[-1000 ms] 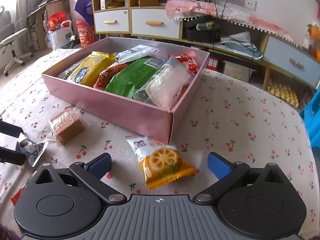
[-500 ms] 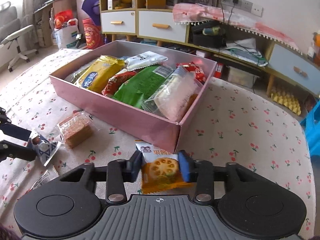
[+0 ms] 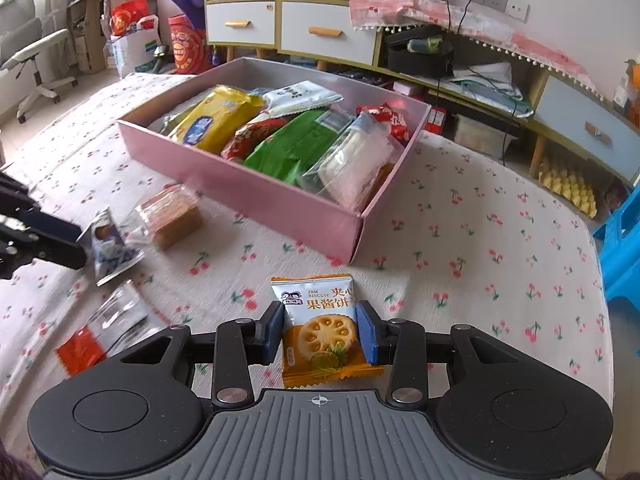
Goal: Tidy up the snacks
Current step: 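Grasp the silver chocolate packet with the left tool while the right tool grasps the orange-slice biscuit pack, then carry both packets into the pink box and open both tools to release them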
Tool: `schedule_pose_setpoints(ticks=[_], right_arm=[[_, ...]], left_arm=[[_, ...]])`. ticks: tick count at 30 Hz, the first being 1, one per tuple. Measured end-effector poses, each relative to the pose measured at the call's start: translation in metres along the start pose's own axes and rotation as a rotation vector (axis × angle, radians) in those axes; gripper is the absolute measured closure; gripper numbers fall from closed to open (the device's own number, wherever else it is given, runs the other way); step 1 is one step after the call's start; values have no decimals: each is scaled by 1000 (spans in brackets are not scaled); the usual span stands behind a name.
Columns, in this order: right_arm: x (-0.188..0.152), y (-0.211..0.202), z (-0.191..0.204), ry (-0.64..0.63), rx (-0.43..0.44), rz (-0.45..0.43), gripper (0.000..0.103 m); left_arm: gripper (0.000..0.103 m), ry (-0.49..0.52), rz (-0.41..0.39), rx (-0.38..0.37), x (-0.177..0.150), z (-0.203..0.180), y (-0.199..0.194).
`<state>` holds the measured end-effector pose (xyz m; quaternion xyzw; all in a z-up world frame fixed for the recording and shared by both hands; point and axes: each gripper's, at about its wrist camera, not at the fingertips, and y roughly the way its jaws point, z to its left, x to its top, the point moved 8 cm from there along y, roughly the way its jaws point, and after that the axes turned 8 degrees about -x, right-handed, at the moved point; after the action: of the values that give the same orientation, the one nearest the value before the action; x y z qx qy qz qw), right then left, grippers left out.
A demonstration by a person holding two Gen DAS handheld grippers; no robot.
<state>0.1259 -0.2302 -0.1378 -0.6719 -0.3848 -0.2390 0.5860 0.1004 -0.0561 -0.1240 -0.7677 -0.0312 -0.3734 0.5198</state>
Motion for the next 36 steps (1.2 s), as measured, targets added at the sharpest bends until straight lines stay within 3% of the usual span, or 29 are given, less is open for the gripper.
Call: schedule_pose_setpoints(ticks=[3, 7, 15, 23, 27, 30, 31, 36], right_arm=[[-4, -5, 8, 5, 23, 5, 65], [-7, -8, 18, 4, 35, 11, 63], [-10, -14, 19, 31, 35, 54, 57], [-13, -14, 19, 39, 15, 58, 57], [-12, -14, 22, 41, 17, 59, 63], [-10, -14, 26, 49, 16, 72, 65], [-10, -14, 26, 53, 15, 76, 65], [-4, -18, 29, 96, 35, 89, 65]], left_arm=[[73, 12, -7, -3, 1, -3, 1], [47, 31, -26, 22, 5, -7, 6], [41, -48, -44, 10, 17, -18, 15], [54, -77, -27, 57, 17, -18, 21], [75, -75, -19, 57, 17, -19, 21], [76, -84, -19, 54, 17, -18, 18], [81, -88, -21, 55, 17, -18, 17], [87, -104, -43, 39, 20, -18, 9]])
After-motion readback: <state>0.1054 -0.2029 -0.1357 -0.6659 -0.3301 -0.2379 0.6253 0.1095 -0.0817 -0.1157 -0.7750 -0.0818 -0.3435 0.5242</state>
